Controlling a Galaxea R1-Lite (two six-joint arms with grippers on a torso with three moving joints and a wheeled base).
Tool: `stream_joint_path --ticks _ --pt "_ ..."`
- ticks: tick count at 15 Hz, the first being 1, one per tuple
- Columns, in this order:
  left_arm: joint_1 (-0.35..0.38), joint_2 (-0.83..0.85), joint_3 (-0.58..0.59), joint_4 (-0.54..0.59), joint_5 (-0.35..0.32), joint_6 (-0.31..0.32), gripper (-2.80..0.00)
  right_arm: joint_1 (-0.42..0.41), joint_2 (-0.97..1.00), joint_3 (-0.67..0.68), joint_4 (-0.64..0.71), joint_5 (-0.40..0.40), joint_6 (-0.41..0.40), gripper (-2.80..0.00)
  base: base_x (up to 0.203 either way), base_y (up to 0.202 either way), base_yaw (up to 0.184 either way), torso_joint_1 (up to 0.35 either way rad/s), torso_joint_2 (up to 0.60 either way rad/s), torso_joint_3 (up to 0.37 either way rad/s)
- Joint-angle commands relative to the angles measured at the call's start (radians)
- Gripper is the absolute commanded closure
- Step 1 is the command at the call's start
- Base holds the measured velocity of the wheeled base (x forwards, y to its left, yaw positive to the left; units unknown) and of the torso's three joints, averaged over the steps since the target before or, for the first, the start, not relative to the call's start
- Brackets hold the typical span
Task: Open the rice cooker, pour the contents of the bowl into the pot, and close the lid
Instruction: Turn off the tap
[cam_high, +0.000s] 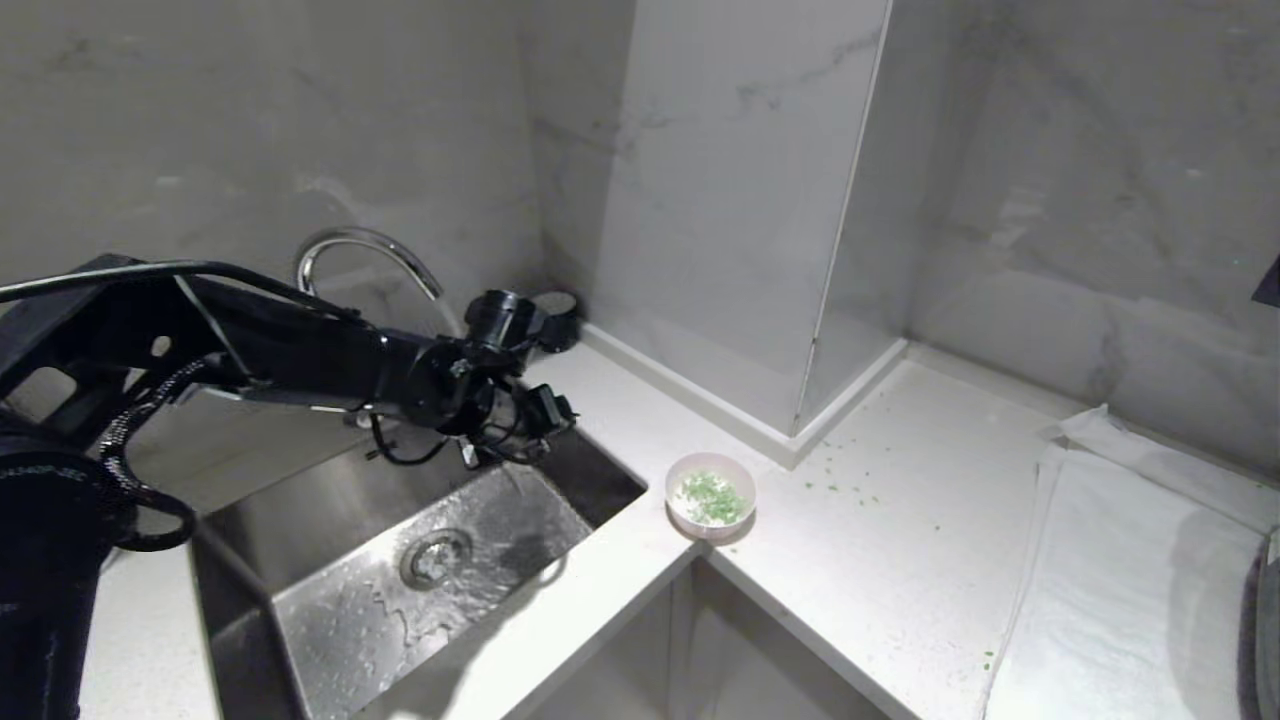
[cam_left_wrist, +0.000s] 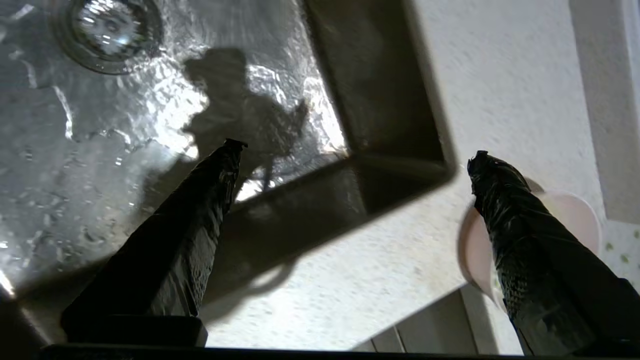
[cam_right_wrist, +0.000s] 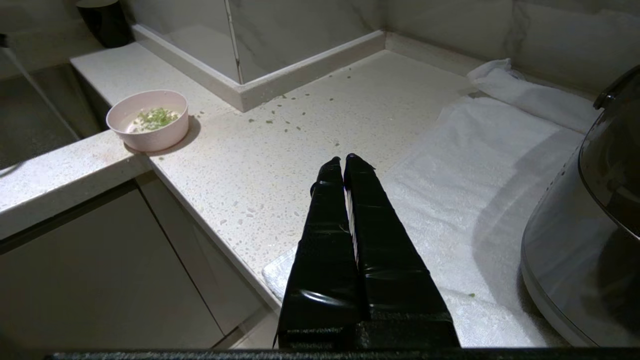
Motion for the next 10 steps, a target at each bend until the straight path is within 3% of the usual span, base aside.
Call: stream_joint_path --ticks 1,5,10 --pt "0.119 -0.086 0.141 -0.085 -0.003 0.021 -2.8 0.0 0.001 0.002 -0.001 0.0 -0.001 0.0 0.0 0.0 0.0 0.0 0.0 0.0" --pt "0.289 -0.083 0.223 -0.22 -0.003 0.102 -2.8 0.0 0.001 0.002 -0.001 0.0 -0.001 0.0 0.0 0.0 0.0 0.0 0.0 0.0" --pt "0.417 0.032 0.164 -0.284 0.009 0.106 -2.8 0.0 0.001 0.002 -0.001 0.0 0.0 0.0 0.0 0.0 0.0 0.0 0.0 0.0"
